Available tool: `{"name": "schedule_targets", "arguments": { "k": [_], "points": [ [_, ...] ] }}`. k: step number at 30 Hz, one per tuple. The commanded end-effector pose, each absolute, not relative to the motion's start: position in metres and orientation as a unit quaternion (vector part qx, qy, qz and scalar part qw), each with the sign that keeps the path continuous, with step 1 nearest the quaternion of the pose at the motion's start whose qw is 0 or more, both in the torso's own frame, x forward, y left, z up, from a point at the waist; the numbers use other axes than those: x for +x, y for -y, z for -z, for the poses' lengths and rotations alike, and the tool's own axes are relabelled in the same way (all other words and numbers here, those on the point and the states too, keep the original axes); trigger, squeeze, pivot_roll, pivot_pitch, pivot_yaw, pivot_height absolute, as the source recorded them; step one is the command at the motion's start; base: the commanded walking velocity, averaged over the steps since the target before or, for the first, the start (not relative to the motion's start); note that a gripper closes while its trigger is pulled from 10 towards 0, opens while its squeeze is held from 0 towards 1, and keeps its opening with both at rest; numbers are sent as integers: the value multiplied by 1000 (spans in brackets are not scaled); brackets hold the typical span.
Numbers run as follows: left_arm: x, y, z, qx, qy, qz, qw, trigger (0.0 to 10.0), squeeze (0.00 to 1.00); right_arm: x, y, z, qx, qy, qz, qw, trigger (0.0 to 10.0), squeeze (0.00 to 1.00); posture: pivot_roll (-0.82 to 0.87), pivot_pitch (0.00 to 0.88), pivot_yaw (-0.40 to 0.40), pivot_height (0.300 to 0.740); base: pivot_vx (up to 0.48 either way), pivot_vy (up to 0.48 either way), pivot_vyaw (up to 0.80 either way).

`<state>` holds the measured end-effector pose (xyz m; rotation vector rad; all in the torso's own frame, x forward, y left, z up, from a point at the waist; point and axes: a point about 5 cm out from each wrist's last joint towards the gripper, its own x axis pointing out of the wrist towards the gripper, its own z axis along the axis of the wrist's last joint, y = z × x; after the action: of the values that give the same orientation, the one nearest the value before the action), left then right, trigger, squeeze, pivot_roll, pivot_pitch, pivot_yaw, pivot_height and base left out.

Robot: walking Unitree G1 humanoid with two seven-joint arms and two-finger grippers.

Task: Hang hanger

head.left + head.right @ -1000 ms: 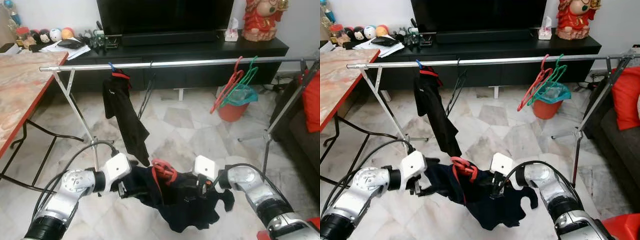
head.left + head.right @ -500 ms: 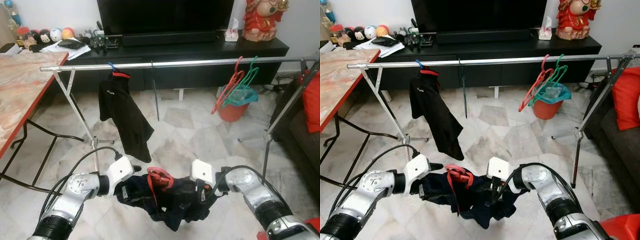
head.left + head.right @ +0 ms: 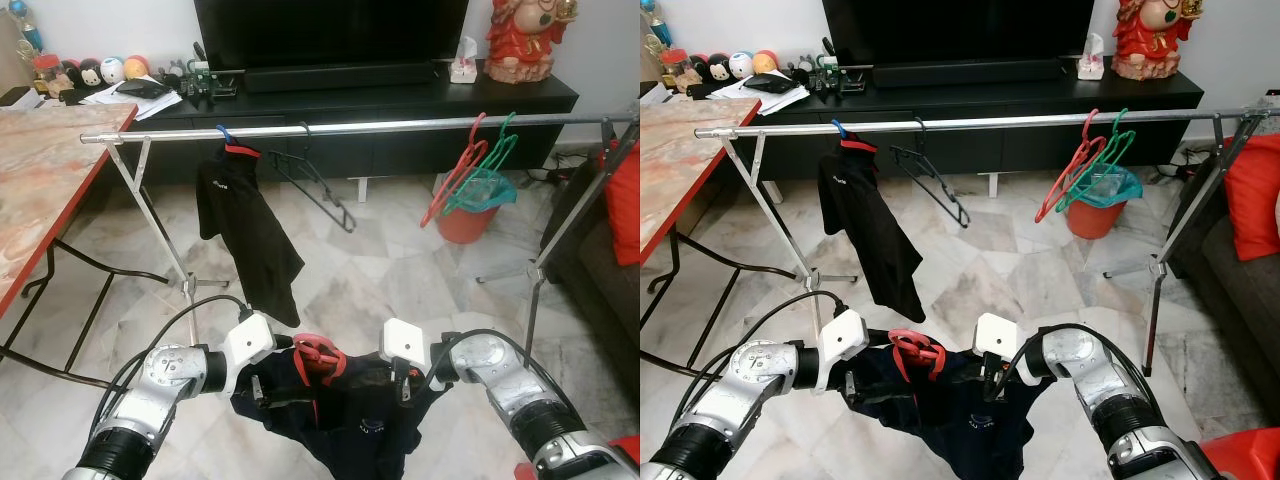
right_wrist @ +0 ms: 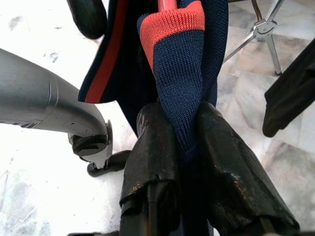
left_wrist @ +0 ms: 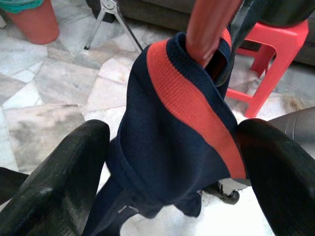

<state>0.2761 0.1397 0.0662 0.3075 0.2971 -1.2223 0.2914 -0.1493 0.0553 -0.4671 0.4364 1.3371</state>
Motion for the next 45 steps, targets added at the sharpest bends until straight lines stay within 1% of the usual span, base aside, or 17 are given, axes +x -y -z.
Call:
{"name": "schedule_targets", "arguments": {
  "k": [1,3,6,8,9,10,11,20,26,45],
  "points": [
    [275,-139,-63,141,-149,576,791,10000,0,294,142,-64,-214,-173,-619,736,10000,0,-18,0,58,740,0,0,0],
    [275,-140,-61,130,-153,576,792,10000,0,292,139,-65,-212,-170,-628,729,10000,0,-20,0,58,740,0,0,0],
    [275,-140,-59,132,-151,571,796,10000,0,292,137,-66,-213,-166,-629,729,10000,0,-23,0,58,740,0,0,0],
    [274,-139,-58,135,-153,574,793,10000,0,292,136,-66,-213,-164,-631,728,10000,0,-24,0,59,740,0,0,0],
    [273,-139,-57,133,-154,575,793,8392,0,291,134,-67,-213,-161,-633,727,10000,0,-24,0,59,740,0,0,0],
    [273,-139,-57,133,-154,575,792,7922,0,291,134,-67,-213,-161,-633,727,10000,0,-24,0,59,740,0,0,0],
    [273,-139,-56,130,-154,573,794,0,0,290,132,-67,-209,-160,-636,725,10000,0,-25,0,58,740,0,0,0],
    [275,-139,-56,131,-151,567,799,0,0,290,131,-68,-206,-158,-636,727,10000,0,-24,0,56,740,0,0,0],
    [271,-141,-53,128,-161,578,790,0,0,288,133,-67,-206,-163,-636,726,10000,0,-24,0,56,740,0,0,0],
    [268,-140,-53,119,-159,586,786,0,0,287,134,-67,-193,-163,-637,729,10000,0,-21,0,50,740,0,0,0]
  ]
}}
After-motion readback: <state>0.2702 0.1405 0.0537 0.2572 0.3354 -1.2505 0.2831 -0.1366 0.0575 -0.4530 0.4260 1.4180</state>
